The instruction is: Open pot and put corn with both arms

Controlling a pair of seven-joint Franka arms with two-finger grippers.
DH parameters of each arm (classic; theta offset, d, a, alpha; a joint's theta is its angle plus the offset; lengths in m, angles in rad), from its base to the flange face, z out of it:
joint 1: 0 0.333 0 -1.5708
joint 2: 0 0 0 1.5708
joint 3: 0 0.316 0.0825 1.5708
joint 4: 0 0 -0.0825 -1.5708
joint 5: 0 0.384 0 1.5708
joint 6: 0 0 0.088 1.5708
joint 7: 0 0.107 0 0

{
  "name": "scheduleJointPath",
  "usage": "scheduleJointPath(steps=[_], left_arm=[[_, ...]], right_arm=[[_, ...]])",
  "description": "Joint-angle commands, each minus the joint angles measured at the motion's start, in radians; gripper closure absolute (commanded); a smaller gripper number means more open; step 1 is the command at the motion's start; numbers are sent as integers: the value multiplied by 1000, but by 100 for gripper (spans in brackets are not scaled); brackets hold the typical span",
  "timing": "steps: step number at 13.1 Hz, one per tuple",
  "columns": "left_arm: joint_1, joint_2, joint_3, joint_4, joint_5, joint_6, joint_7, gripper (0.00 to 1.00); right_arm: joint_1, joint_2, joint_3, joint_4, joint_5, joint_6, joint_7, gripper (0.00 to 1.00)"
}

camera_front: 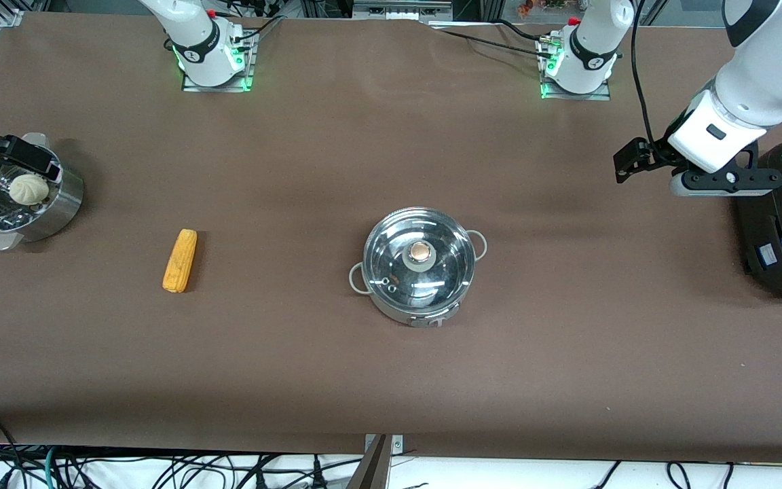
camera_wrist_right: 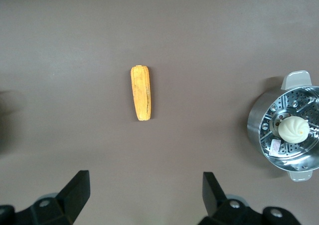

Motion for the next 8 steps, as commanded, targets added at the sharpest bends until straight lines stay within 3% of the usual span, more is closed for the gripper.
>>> scheduleJointPath(steps=[1, 8], left_arm=[[10, 4, -14, 26, 13, -26, 14, 0], [2, 6, -16, 26, 8, -26, 12, 0]], right_arm=[[-2, 14, 2, 32, -3, -9, -11, 0], [-4, 16, 2, 32, -1, -9, -14, 0]])
